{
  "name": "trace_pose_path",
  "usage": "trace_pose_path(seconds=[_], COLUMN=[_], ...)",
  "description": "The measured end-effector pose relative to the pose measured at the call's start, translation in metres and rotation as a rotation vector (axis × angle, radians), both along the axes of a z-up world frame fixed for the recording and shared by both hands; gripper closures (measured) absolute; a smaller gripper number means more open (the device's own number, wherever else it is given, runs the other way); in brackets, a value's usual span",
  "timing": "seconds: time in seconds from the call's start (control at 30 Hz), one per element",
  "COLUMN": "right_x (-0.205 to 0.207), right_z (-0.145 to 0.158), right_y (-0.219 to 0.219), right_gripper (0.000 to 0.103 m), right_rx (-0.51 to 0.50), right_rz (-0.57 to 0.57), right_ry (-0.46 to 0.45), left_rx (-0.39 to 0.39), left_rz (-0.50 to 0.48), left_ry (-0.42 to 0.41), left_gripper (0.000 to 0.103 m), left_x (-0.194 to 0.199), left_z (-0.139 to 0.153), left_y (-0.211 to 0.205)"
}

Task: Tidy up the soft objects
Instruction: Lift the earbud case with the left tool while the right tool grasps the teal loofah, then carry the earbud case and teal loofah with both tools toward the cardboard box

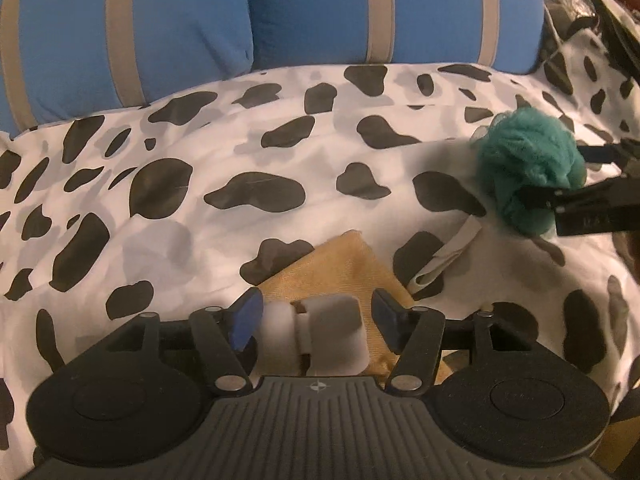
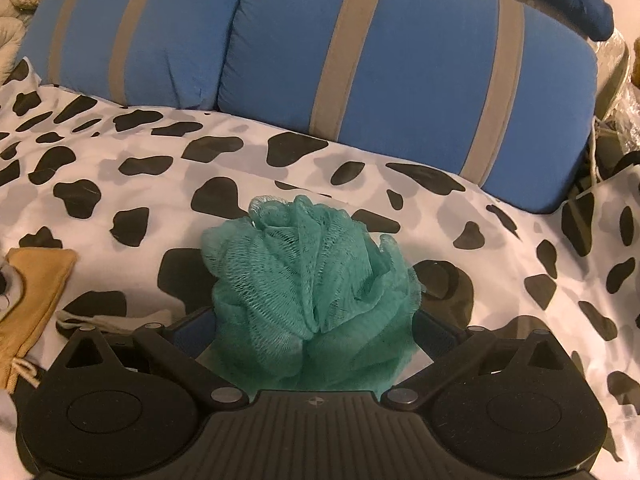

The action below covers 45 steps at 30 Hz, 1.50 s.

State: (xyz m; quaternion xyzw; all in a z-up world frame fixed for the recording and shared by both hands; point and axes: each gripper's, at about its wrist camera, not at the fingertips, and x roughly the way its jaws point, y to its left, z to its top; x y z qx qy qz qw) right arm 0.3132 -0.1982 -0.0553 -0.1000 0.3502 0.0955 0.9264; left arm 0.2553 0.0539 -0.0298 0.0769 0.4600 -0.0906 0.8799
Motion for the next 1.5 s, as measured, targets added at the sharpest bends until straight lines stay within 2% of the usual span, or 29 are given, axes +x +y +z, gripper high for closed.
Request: trace_pose_path(seconds=[0.17, 0.37, 0.4, 0.47, 0.53, 0.7, 0.87, 0.93, 1.0, 1.07, 1.13, 1.2, 1.23, 1.3, 1.33, 1.37, 1.5], right_x=[0.008, 0.010, 0.009, 0.007, 0.004, -0.003, -0.013, -0.015, -0.016, -0.015, -0.012, -0.011, -0.011, -0.011, -0.012, -0.012, -0.020], right_z=[-0.007, -0.013, -0.012, -0.009, -0.005, 0.008, 0.015, 0.013, 0.012, 0.012, 0.011, 0.009, 0.009, 0.009, 0.010, 0.012, 0.026], right_y=[0.005, 0.004, 0.003, 0.001, -0.003, -0.014, -0.013, -0.011, -0.011, -0.012, -0.013, -0.011, -0.010, -0.009, -0.010, -0.011, -0.020], right_gripper=[0.001, 0.028, 0.034, 0.040, 0.046, 0.063, 0.066, 0.066, 0.066, 0.066, 0.066, 0.065, 0.066, 0.068, 0.069, 0.070, 0.074], right_rx=[-0.027, -0.019, -0.016, -0.005, 0.009, 0.048, 0.050, 0.044, 0.030, 0.028, 0.030, 0.024, 0.018, 0.016, 0.021, 0.027, 0.055], right_rz=[0.009, -0.012, -0.017, -0.026, -0.037, -0.064, -0.041, -0.028, -0.030, -0.034, -0.041, -0.038, -0.033, -0.031, -0.035, -0.040, -0.061], right_ry=[0.021, 0.078, 0.075, 0.065, 0.050, 0.018, 0.016, 0.031, 0.035, 0.042, 0.060, 0.072, 0.075, 0.080, 0.077, 0.072, 0.021], left_rx=[0.062, 0.160, 0.167, 0.176, 0.168, 0.190, 0.143, 0.131, 0.123, 0.119, 0.150, 0.191, 0.195, 0.142, 0.111, 0.117, 0.076], left_rz=[-0.057, -0.137, -0.151, -0.163, -0.184, -0.199, -0.201, -0.184, -0.161, -0.153, -0.157, -0.152, -0.142, -0.101, -0.069, -0.047, -0.016], left_ry=[0.008, 0.002, -0.004, -0.017, -0.036, -0.080, -0.053, -0.060, -0.047, -0.027, -0.039, -0.037, -0.032, -0.003, 0.010, 0.007, -0.031], left_gripper=[0.044, 0.045, 0.052, 0.057, 0.079, 0.089, 0.091, 0.086, 0.075, 0.074, 0.070, 0.057, 0.056, 0.060, 0.069, 0.081, 0.082], left_x=[0.000, -0.003, -0.004, -0.008, -0.013, -0.024, -0.021, -0.017, -0.013, -0.008, -0.009, -0.007, -0.005, 0.001, 0.004, 0.005, -0.002], left_z=[-0.010, -0.024, -0.024, -0.021, -0.016, -0.010, -0.013, -0.015, -0.018, -0.023, -0.026, -0.032, -0.034, -0.032, -0.030, -0.027, -0.014], left_y=[-0.008, -0.021, -0.022, -0.024, -0.025, -0.027, -0.022, -0.019, -0.016, -0.015, -0.019, -0.022, -0.021, -0.014, -0.009, -0.007, -0.001])
